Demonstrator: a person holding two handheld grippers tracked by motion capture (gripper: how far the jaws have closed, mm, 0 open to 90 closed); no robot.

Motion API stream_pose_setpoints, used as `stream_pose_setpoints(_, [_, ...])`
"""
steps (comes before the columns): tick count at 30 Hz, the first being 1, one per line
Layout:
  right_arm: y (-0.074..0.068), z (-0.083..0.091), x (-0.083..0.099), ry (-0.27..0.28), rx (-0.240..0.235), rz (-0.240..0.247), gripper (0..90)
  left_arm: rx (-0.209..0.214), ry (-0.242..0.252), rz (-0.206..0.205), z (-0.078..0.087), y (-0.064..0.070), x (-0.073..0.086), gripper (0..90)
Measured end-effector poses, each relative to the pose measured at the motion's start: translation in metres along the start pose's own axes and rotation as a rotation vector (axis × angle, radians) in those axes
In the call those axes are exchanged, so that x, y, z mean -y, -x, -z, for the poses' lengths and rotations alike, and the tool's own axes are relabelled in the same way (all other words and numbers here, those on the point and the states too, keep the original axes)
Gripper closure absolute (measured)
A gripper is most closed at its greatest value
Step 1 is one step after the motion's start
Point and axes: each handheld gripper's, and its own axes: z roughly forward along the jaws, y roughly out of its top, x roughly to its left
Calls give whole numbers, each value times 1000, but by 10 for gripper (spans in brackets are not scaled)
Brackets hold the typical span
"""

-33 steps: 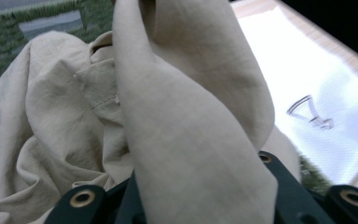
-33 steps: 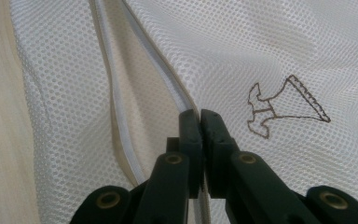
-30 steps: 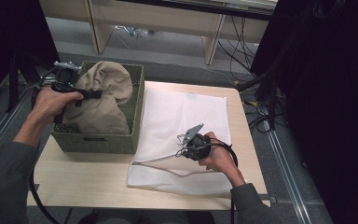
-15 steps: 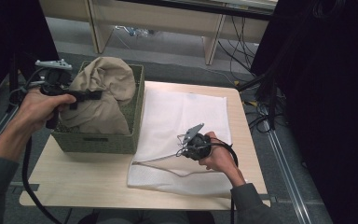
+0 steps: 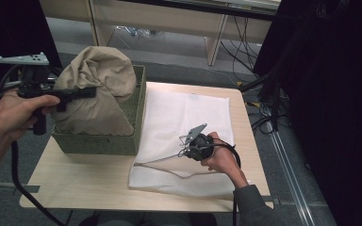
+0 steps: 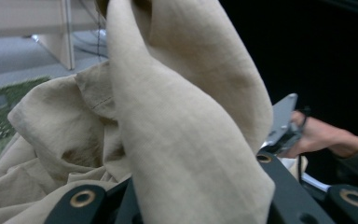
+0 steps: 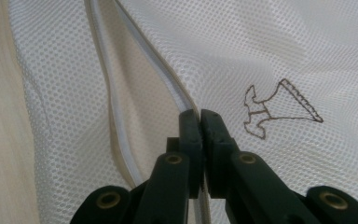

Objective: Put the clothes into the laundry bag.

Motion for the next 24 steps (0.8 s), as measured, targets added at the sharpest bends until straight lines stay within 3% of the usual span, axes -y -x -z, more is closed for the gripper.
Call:
stream_pose_setpoints(10, [3,11,-7,42,17,15,888,91,61,-26,25,41,-23,771])
stream_pose_setpoints(12, [4,13,-8,52,17,-3,888,119,73,-21,28,48,-25,771])
stream_pose_setpoints(14, [6,14,-8,62,19,11,888,152,88,-12,30,54,-27,771])
stream_pose_setpoints(18, [7,16,-10,75,18,-2,888,176,57,-33,26,66,-26,771])
stream_pose_setpoints(24, [9,18,-10,91,26,1,888,231,27,-29,7,79,-6,771])
